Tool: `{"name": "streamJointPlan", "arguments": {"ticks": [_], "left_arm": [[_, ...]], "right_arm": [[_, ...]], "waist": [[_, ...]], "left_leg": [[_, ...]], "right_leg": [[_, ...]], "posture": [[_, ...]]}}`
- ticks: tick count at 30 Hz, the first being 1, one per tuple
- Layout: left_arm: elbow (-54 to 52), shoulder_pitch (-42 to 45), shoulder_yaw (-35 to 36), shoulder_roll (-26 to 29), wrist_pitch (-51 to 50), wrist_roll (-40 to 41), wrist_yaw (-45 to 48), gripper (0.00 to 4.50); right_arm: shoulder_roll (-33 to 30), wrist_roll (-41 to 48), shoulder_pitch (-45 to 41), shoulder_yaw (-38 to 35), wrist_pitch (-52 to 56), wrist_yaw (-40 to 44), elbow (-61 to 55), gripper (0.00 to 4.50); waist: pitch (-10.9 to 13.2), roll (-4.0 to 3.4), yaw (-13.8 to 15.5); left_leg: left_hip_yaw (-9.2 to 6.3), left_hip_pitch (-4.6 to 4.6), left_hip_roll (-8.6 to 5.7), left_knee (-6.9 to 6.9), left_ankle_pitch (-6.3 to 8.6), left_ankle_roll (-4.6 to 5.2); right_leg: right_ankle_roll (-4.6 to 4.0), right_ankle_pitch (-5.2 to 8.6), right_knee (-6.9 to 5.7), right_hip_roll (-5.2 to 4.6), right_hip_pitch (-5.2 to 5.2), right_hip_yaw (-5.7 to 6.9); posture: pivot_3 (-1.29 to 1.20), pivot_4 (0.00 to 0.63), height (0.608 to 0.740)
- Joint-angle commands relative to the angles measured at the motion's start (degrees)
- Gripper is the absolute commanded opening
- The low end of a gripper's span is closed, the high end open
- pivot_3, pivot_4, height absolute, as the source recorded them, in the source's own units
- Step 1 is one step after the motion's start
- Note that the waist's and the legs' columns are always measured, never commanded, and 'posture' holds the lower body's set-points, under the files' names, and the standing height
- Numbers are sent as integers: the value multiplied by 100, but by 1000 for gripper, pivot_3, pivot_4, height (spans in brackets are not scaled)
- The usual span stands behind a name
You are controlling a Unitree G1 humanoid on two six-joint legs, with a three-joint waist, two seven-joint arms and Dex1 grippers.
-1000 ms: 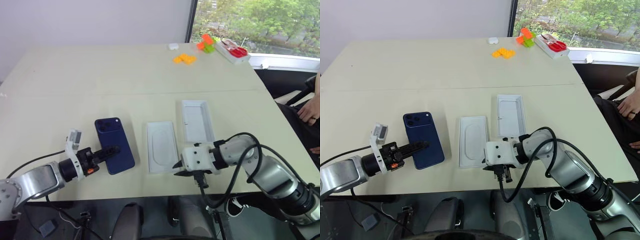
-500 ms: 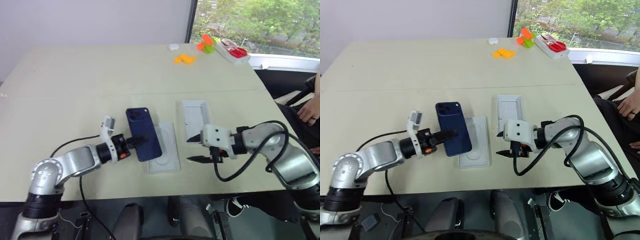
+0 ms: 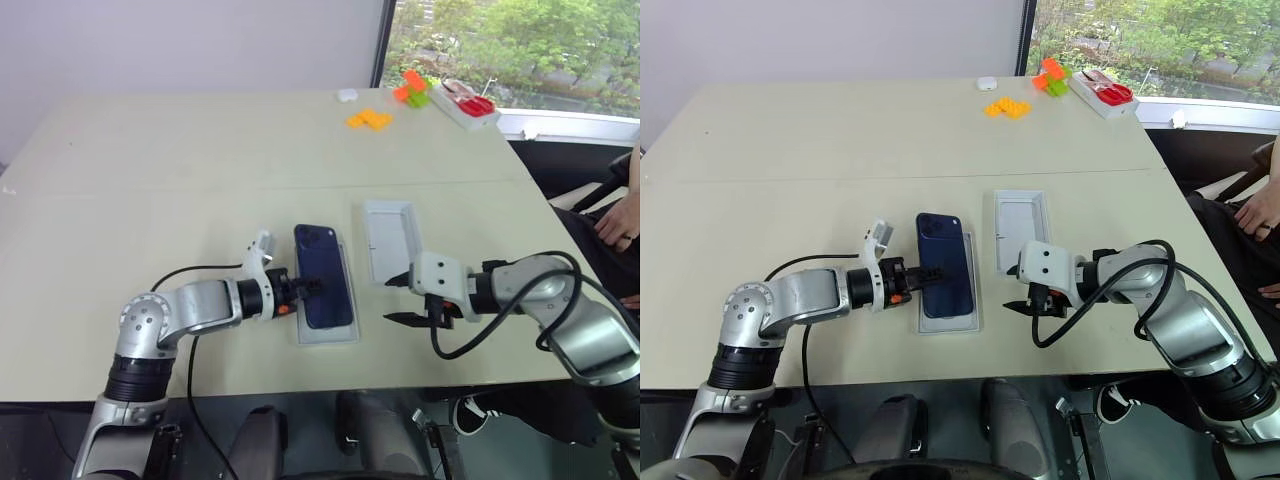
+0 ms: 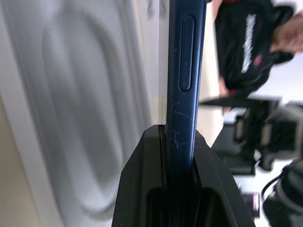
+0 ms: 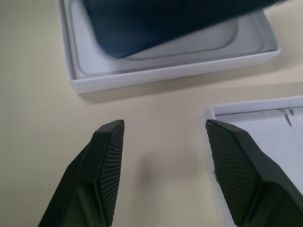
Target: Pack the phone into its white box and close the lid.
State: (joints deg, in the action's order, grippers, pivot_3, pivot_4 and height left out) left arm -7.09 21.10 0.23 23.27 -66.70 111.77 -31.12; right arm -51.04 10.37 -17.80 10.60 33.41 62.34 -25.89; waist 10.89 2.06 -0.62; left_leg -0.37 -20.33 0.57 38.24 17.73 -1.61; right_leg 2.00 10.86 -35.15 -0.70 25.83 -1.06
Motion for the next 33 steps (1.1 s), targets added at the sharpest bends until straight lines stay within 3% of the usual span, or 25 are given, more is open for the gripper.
{"name": "streamJointPlan", "arguments": {"ticks": [1, 15, 20, 24, 28, 33], "left_arm": [[-104, 91, 4, 73, -89, 123, 53, 0], [-120, -32, -67, 64, -106, 123, 11, 0], [-153, -65, -64, 57, -97, 123, 7, 2120], [-267, -76, -64, 165, -109, 123, 115, 4308], [-399, -110, -58, 469, -158, 123, 353, 4467], [-619, -82, -116, 1393, -319, 123, 917, 4467]], "right_arm": [[-58, 33, -4, -76, -65, -34, -126, 2858], [-20, 14, -34, -2, -114, -68, -68, 2858], [-17, 21, -42, 13, -113, -60, -78, 2899], [-17, 28, -47, 19, -114, -52, -83, 2899], [-4, 26, -79, 41, -120, -45, -64, 2899], [21, 19, -124, 87, -167, -33, -1, 2899]], "waist": [[0, 0, 1], [0, 0, 2], [0, 0, 4], [0, 0, 2], [0, 0, -16], [0, 0, -16]], "left_leg": [[0, 0, 0, 0, 0, 0], [-2, 0, -1, 0, -2, -3], [-2, 0, -1, 0, -2, -3], [-2, 0, -1, 0, -2, -3], [-2, 1, 0, -1, -2, -3], [-5, 4, 2, -2, -2, -3]], "right_leg": [[0, 0, 0, 0, 0, 0], [0, 0, 0, 0, 0, 1], [0, 0, 0, -1, 0, 1], [0, 0, -1, -1, -6, 1], [0, 1, -1, 2, -12, 1], [0, 2, -1, 4, -11, 3]], "posture": [[0, 150, 734], [0, 150, 734], [0, 150, 734], [0, 150, 734], [0, 150, 734], [0, 150, 734]]}}
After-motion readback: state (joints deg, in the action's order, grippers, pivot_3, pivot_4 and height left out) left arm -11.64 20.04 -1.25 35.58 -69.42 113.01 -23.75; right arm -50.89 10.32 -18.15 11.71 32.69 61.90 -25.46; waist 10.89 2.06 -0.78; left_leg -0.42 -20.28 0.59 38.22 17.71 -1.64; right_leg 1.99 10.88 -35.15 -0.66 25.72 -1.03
